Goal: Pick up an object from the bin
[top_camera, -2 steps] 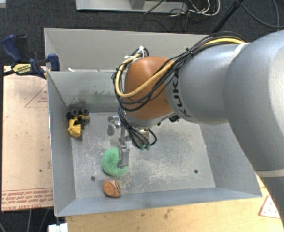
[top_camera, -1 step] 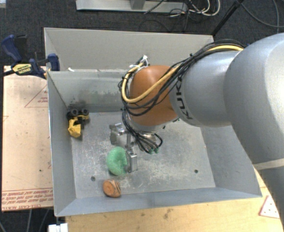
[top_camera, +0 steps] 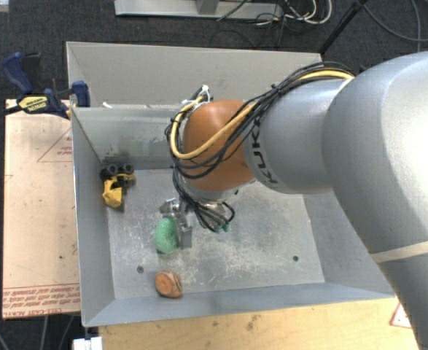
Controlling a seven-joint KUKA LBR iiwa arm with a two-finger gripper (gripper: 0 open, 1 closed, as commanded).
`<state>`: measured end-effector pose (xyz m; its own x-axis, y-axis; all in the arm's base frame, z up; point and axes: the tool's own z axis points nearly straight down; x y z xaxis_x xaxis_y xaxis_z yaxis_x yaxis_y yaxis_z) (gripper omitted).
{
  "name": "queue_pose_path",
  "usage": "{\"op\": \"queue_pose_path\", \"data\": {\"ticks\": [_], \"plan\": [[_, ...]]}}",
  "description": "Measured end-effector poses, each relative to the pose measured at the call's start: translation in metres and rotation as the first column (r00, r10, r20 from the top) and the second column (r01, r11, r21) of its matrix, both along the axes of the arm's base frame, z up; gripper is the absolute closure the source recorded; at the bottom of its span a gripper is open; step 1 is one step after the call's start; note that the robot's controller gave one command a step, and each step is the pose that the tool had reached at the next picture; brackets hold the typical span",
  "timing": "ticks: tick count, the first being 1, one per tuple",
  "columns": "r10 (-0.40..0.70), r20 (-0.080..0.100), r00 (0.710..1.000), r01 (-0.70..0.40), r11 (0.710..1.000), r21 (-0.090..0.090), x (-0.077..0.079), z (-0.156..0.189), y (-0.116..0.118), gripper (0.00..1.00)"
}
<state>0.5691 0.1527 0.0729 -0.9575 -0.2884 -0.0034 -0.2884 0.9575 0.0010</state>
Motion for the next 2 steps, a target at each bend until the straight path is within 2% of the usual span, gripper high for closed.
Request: {"op": "queue_pose_path", "data": {"ticks": [1,2], "plan": [[-0.001,0.000,1.000,0.001,1.000,0.000,0.000,0.000,0.000,1.00],[0.005,0.000,1.000,-0.005,1.000,0.000,-0.005,0.114,0.018,1.00]]}}
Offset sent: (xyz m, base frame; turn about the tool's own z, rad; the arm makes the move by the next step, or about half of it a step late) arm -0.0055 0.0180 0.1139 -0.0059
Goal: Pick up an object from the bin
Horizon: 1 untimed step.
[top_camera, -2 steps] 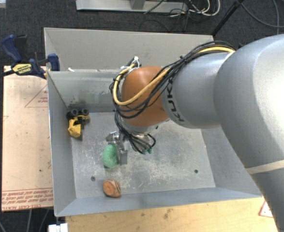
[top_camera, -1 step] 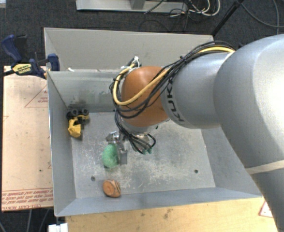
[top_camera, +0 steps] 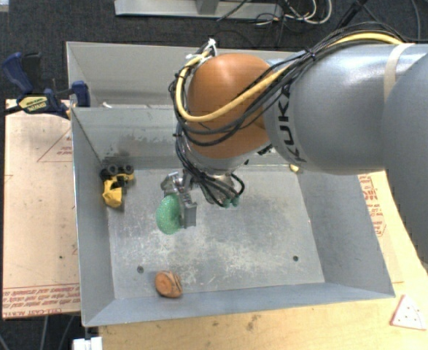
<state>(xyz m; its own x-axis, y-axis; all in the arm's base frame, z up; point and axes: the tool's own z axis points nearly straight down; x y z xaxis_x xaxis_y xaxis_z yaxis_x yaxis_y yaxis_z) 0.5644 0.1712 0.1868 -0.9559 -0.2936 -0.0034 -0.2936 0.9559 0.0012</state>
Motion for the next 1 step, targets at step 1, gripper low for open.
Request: {"op": "queue_pose_path", "data": {"ticks": [1], "plan": [[-0.001,0.000,1.000,0.001,1.000,0.000,0.0000,0.0000,-0.0001,1.00]]}}
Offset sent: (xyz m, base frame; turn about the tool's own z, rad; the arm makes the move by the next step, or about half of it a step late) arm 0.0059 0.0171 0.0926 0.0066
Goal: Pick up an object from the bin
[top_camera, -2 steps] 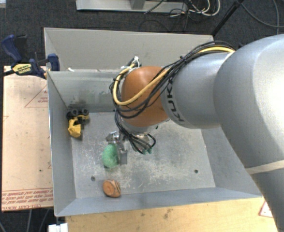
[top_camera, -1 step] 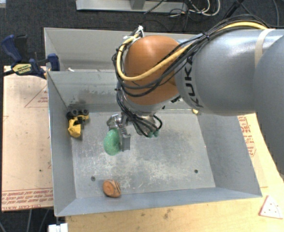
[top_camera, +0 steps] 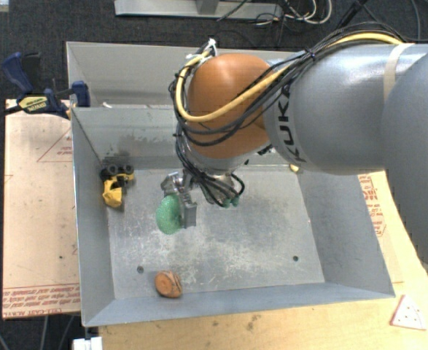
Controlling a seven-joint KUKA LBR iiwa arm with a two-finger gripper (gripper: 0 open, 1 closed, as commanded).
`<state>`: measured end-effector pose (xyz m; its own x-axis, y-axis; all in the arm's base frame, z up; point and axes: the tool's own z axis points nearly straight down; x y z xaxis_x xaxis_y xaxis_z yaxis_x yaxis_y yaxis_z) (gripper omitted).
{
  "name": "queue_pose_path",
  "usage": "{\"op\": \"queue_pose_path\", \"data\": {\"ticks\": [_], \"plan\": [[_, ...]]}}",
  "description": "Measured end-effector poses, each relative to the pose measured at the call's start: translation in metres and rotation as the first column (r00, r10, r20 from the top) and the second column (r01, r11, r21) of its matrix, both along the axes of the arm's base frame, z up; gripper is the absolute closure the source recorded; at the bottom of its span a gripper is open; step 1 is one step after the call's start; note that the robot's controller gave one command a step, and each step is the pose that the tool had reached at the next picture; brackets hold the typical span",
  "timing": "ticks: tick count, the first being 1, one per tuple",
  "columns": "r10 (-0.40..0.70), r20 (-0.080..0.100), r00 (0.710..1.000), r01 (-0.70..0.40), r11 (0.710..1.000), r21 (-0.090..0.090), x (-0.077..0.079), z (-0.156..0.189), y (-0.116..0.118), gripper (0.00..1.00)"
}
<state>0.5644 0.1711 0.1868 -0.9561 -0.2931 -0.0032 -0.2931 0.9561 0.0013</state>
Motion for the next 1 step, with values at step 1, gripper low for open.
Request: {"op": "queue_pose_path", "data": {"ticks": [1], "plan": [[-0.006,0.000,1.000,0.006,1.000,0.000,0.0066,0.0928,0.0177,1.00]]}}
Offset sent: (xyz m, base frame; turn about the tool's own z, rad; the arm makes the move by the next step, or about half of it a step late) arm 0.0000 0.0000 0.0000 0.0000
